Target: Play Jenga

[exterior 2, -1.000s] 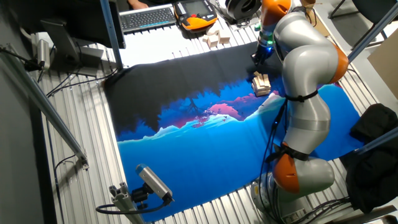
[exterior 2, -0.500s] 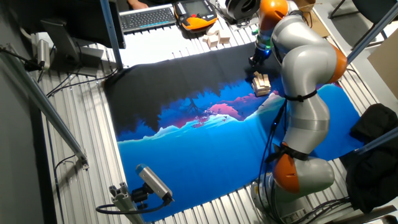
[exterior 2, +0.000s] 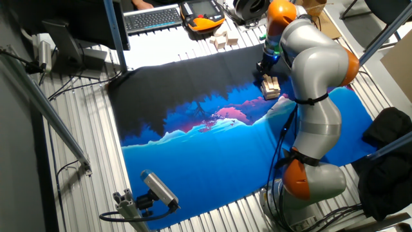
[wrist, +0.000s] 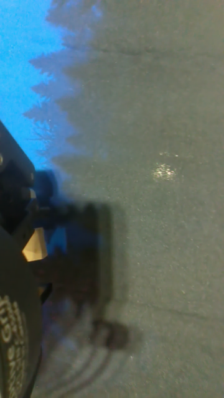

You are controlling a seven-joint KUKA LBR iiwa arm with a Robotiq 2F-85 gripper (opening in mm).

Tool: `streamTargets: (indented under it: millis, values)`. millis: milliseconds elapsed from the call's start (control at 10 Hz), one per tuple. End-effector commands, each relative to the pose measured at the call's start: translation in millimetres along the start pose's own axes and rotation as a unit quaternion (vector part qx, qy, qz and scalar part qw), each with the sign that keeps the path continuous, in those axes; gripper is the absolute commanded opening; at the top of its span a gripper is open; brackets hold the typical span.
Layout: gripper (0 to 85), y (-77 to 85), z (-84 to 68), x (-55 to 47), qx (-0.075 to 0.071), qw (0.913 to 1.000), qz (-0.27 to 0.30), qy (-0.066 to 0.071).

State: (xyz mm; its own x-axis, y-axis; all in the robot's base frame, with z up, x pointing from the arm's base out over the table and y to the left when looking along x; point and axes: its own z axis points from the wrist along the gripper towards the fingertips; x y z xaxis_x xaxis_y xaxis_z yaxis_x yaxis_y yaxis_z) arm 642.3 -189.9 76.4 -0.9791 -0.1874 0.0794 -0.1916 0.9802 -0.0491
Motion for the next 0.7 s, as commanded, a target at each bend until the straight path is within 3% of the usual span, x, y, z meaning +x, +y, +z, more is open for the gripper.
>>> streamTargets:
  millis: [0, 600]
  values:
    - [51.0, 0.2, 1.3, 0.9, 0.001, 1.0, -0.002, 0.002]
    - [51.0, -0.6, 17.1, 9.9, 0.004, 0.9999, -0.008, -0.009]
